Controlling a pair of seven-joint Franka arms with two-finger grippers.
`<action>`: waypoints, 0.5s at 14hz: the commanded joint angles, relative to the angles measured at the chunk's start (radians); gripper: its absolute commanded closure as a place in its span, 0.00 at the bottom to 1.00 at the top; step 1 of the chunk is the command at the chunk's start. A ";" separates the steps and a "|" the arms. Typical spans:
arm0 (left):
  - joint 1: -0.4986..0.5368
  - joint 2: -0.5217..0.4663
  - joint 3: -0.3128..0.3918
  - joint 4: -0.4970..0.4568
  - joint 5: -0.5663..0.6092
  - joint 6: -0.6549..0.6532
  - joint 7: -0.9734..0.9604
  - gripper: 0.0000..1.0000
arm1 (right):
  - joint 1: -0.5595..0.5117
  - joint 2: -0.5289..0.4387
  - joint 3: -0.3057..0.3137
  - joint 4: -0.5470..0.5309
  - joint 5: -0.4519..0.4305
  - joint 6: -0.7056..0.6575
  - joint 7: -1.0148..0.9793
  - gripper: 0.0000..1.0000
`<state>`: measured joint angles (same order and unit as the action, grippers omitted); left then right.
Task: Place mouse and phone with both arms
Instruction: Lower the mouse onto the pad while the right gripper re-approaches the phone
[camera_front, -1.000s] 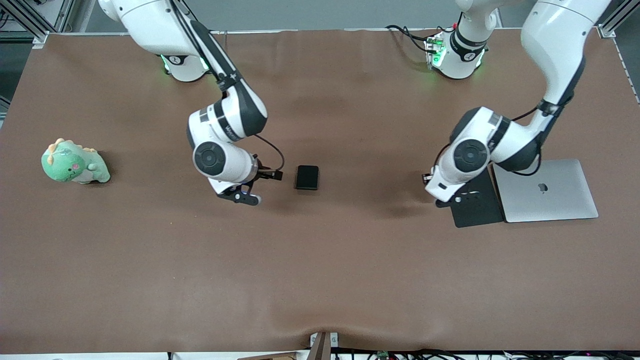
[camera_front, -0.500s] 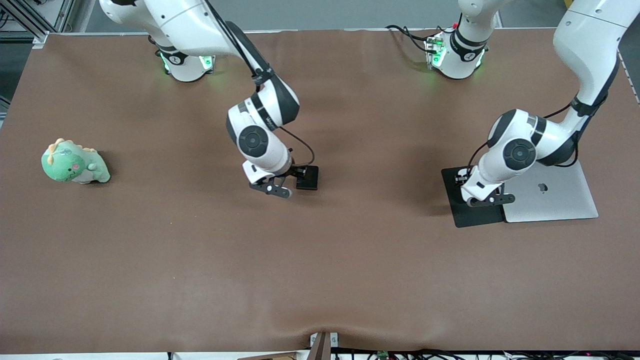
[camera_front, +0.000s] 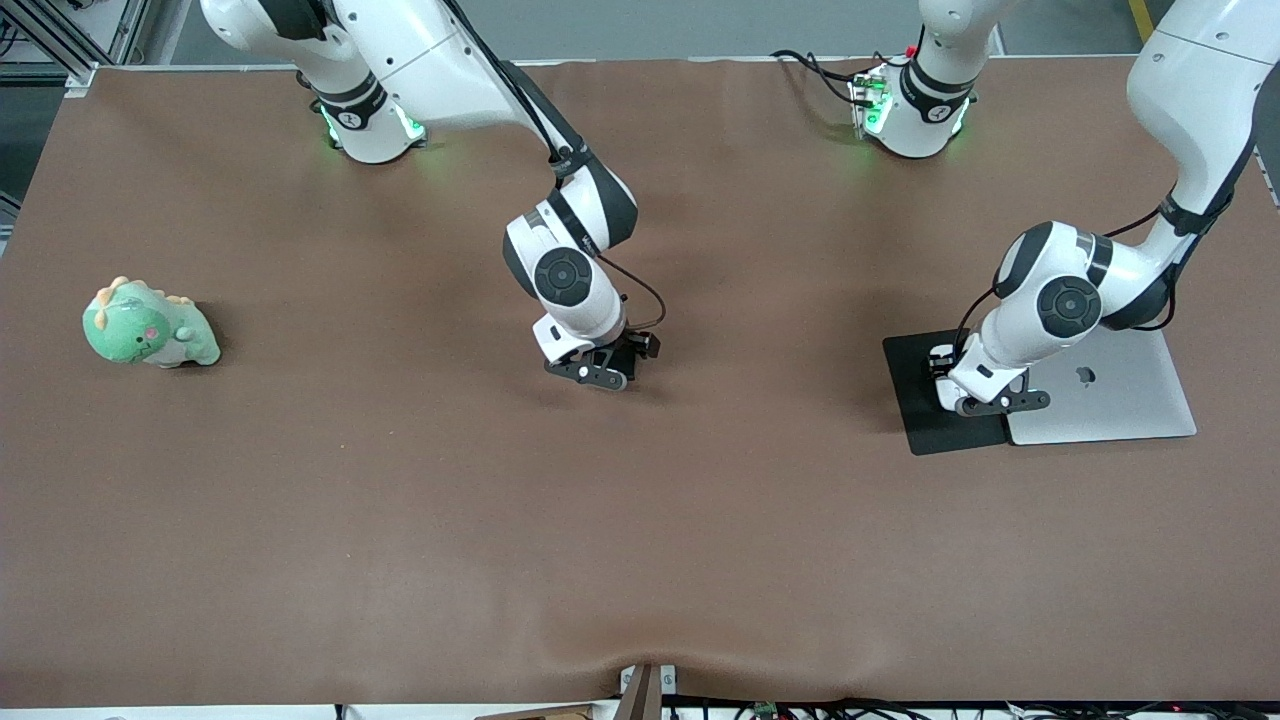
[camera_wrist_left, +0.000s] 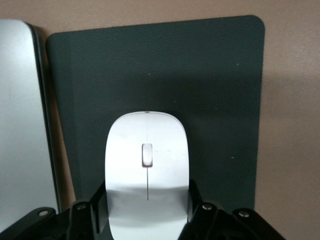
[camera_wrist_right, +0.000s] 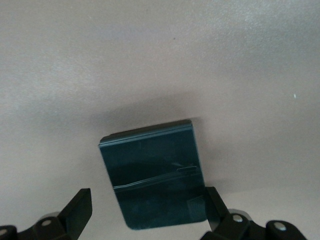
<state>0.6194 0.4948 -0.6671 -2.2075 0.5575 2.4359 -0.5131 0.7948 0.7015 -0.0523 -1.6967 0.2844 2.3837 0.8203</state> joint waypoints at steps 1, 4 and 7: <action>0.023 0.039 -0.022 0.022 0.032 0.015 -0.005 1.00 | 0.003 0.016 -0.006 0.025 -0.079 -0.001 0.013 0.00; 0.020 0.060 -0.022 0.040 0.033 0.017 -0.002 0.39 | 0.007 0.030 -0.006 0.025 -0.085 0.020 0.014 0.00; 0.020 0.024 -0.025 0.046 0.033 0.012 -0.011 0.00 | 0.023 0.056 -0.006 0.025 -0.085 0.063 0.020 0.00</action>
<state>0.6197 0.5412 -0.6696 -2.1700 0.5637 2.4487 -0.5131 0.7987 0.7287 -0.0531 -1.6929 0.2167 2.4302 0.8204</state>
